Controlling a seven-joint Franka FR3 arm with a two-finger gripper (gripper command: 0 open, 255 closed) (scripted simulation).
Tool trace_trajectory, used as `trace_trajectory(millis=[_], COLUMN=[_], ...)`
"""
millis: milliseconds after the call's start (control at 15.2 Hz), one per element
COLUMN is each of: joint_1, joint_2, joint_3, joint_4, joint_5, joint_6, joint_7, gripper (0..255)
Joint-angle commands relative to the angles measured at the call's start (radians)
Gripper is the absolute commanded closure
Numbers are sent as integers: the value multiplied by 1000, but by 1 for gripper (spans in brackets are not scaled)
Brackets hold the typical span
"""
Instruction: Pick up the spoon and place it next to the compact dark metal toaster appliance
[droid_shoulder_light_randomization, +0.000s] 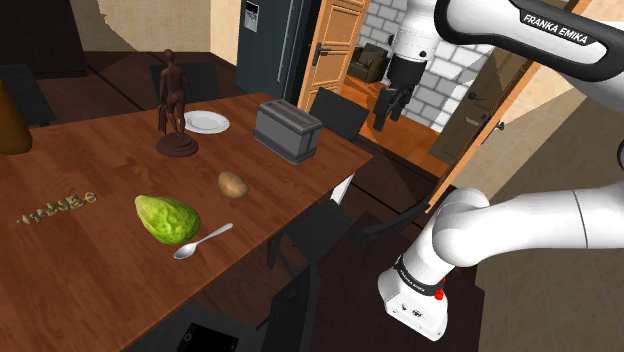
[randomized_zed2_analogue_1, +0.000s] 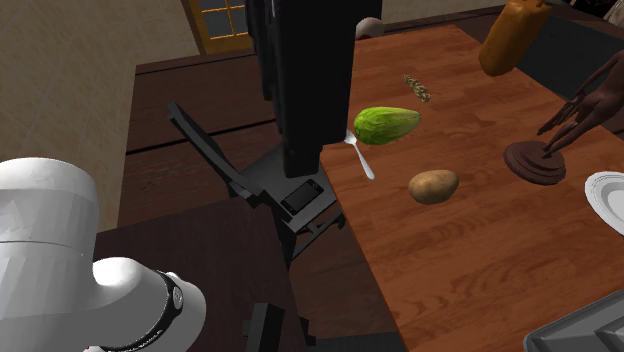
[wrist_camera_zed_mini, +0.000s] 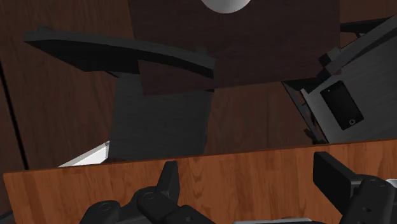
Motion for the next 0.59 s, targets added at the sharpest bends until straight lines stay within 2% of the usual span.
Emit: trace_trajectory(millis=[0, 528], joint_1=[0, -24], joint_2=[0, -28], joint_3=[0, 137], joint_4=[0, -217], joint_5=[0, 165], joint_6=[0, 200], joint_7=[0, 321], gripper=[0, 0])
